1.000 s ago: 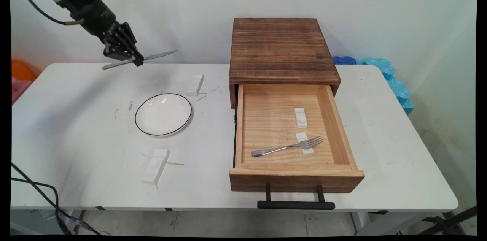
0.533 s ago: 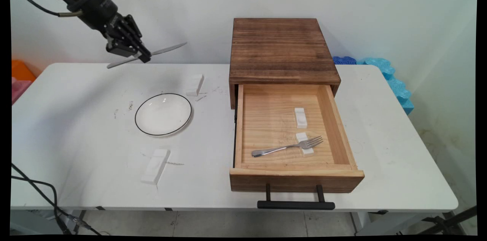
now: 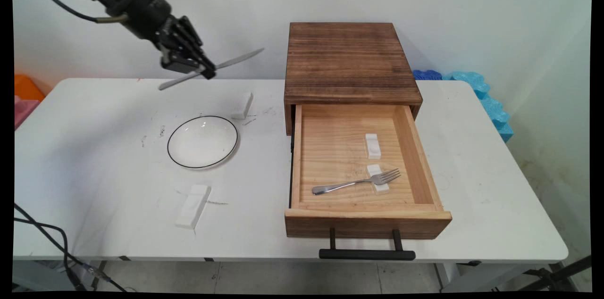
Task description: Place the picked object into the drawer
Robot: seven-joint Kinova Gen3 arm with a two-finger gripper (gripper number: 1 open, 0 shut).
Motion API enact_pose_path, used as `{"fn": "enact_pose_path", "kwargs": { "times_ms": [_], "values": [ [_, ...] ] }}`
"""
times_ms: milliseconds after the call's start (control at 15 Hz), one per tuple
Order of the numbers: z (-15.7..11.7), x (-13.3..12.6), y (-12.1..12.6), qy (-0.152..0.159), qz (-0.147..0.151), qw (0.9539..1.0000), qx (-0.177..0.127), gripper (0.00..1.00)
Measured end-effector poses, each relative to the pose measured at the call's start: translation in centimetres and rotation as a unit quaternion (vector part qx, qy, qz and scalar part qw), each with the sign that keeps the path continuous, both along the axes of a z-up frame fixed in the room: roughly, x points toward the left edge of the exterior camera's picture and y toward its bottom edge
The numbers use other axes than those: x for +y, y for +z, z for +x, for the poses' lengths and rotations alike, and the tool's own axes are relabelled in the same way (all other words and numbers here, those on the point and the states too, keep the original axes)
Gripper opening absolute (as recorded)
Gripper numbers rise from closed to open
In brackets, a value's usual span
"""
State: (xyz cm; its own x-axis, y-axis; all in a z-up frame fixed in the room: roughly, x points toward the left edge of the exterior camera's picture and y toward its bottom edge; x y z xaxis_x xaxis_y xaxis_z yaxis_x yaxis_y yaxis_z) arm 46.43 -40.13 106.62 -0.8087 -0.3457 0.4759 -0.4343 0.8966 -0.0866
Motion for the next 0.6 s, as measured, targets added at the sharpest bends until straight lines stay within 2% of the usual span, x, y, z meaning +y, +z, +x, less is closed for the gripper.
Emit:
{"fn": "enact_pose_path", "kwargs": {
  "times_ms": [200,600],
  "values": [
    [-3.9,0.2,-0.2,0.012,-0.017,0.9998,0.005,0.00],
    [-9.2,0.1,-0.9,0.026,-0.042,0.9988,0.010,0.00]
  ]
}}
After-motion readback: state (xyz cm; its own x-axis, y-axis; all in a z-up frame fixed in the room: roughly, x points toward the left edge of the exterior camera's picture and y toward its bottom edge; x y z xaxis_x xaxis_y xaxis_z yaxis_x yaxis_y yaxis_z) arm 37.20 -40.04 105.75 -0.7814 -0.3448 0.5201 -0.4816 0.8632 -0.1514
